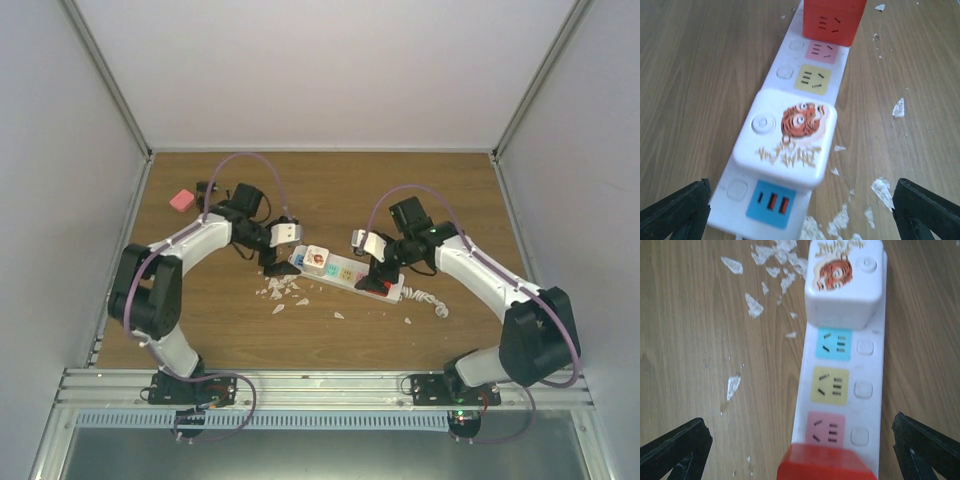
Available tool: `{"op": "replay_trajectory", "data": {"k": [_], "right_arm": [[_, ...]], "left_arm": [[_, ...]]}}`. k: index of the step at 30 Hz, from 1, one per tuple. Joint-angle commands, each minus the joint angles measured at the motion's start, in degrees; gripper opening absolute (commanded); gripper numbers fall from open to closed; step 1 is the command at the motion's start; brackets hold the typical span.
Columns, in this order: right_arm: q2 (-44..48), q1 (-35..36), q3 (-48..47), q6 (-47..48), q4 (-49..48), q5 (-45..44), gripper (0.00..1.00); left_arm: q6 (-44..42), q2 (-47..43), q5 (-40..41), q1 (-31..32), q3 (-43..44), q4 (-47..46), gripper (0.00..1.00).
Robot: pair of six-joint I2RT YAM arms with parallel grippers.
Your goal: Pull the plug off the socket
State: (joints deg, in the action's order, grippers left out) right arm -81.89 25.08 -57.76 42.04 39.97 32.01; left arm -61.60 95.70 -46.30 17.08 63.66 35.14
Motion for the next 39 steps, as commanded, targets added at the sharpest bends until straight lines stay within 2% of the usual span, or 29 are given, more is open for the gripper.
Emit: {"op": "replay_trajectory", "data": {"k": [1,9,14,25,31,39], "right_arm": [[2.74,-2.27,1.78,1.37,2.90,-2.66,1.00],[4.13,-3.18,7.21,3.82,2.09,-6.23,1.00],[3.69,-3.86,8.76,4.72,1.91,-7.49,1.00],[-1.39,-4.15,7.65,9.92,-0.69,-8.58,0.90],[-3.57,-4.21,5.52,11.48,-0.58,-7.09,0.74],[-9.77,-4.23,1.62,14.15,-0.93,-5.14,0.52]], "left_arm": [[-5.62,4.46,0.67,3.58,5.04,-0.39,0.99],[-8.09,11.60,1.17,6.83,11.02,0.21,0.99],[-10.28,13.01,0.75,7.93,11.92,1.13,0.95],[-12.08,11.43,0.64,8.52,9.17,3.54,0.70],[-11.10,7.19,1.36,8.25,4.87,1.34,0.57],[-8.67,2.71,-0.02,6.56,0.55,-0.15,0.51]]}}
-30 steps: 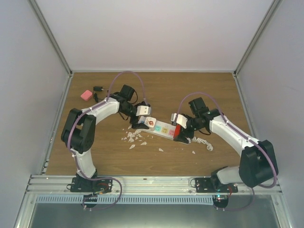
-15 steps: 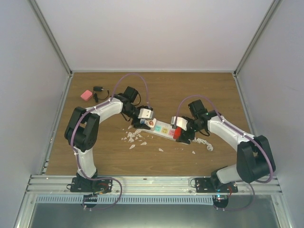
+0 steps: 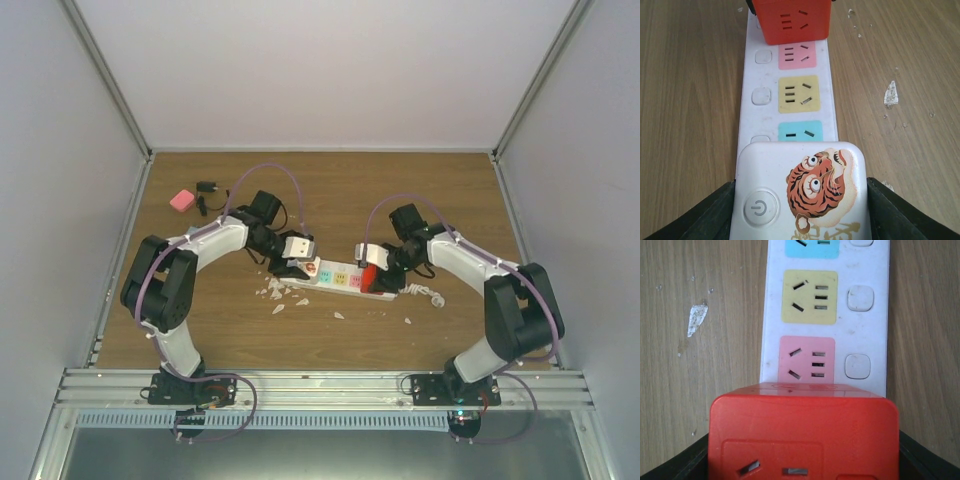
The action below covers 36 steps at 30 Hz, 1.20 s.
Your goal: Pull the plug off the socket
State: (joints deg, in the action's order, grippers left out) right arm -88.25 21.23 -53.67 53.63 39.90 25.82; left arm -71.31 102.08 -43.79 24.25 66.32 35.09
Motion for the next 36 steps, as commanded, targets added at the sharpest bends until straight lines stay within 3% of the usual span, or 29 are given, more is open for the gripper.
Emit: {"op": "replay_trajectory", "data": {"k": [1,10,36], "right_arm": [[-4.03,-0.40,-2.94,2.86,-0.81,1.28,0.49],[-6.84,-0.38,-3.10,4.94,-0.61,0.64,0.43],[-7.99,-0.33,-2.07,2.86,-1.49,-1.55,0.39]], "left_arm": [[1.68,-4.10,-2.96,-0.54,-2.63,-0.59,0.51],[11.52,-6.49,-6.90,-1.08,-4.94,-5.80,0.47],[6.62,-17.70,-2.25,0.05,-13.99,-17.49,0.38]]}}
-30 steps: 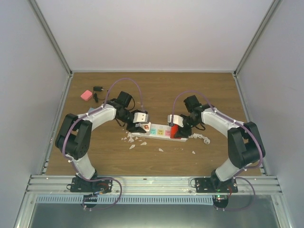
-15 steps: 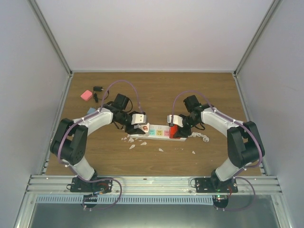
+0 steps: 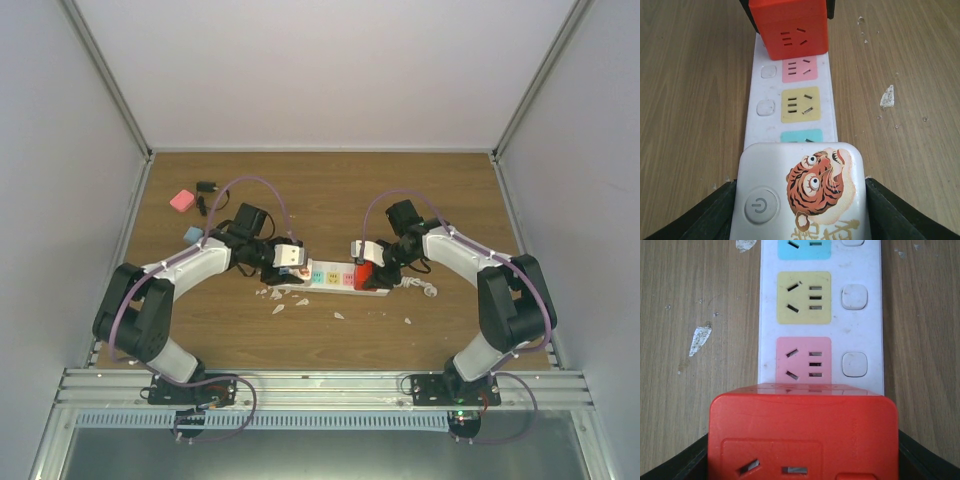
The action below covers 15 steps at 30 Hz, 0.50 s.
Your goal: Pull the plug off the socket
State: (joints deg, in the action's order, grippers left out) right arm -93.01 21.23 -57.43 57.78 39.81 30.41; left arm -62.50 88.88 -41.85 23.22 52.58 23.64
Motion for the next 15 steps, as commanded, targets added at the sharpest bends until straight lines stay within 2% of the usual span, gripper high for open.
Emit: {"op": "replay_trajectory", "data": {"k": [1,8,15], "right_arm": [[-3.33,-0.35,1.70,-1.35,-1.47,-6.22,0.39],[-3.51,-0.40,1.69,-1.79,-2.13,-7.09,0.39],[-3.74,-0.36,1.51,-1.53,-1.85,-7.49,0.39]], "left_arm": [[-1.68,-4.73,-4.30,1.17,-0.60,-6.57,0.38],[6.20,0.98,-13.03,-1.36,6.22,0.34,0.35],[5.46,1.45,-13.84,-1.92,7.14,1.63,0.35]]}}
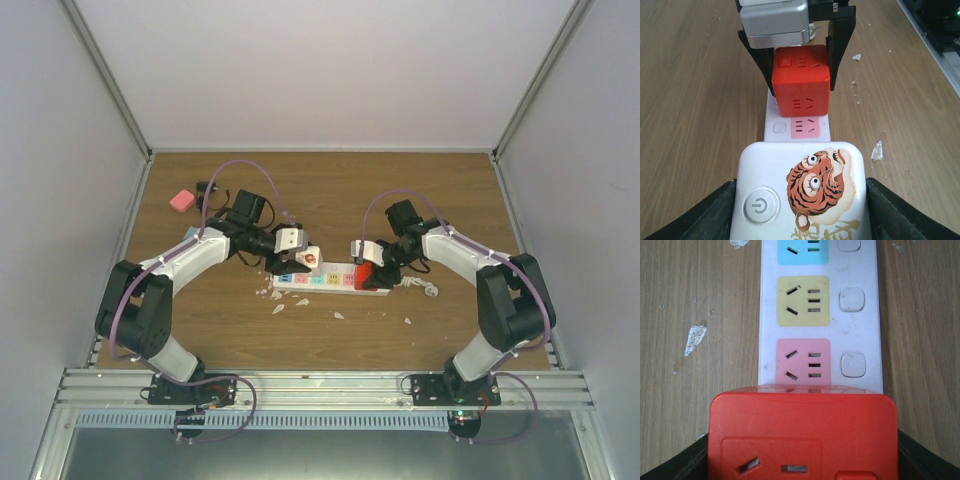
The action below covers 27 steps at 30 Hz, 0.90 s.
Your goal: Pull the plug off the socket
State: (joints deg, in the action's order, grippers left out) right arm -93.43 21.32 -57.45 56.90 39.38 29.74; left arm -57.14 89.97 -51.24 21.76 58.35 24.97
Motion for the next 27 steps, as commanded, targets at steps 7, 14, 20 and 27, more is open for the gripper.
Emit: {"op": "replay_trajectory", "data": {"k": [7,14,20,27], "right_arm": [[-3.26,-0.49,1.08,-0.65,-1.31,-6.54,0.39],[-2.78,-0.49,0.04,-0.83,-0.70,-5.93,0.42],[-1.74,-0.49,-0.54,-0.70,0.12,-5.40,0.53],[0.03,-0.48,-2.76,-0.99,1.84,-4.13,0.78]], "left_arm": [[-1.33,-1.04,-2.54,-1.31,1.20,1.54,0.35],[-0.15,-2.70,-0.16,-4.10,2.50,5.01,0.35],[-0.44,-4.67,1.49,-8.53,5.45,10.46,0.35],[-0.63,-6.52,2.36,-13.45,7.71,15.07,0.35]]}}
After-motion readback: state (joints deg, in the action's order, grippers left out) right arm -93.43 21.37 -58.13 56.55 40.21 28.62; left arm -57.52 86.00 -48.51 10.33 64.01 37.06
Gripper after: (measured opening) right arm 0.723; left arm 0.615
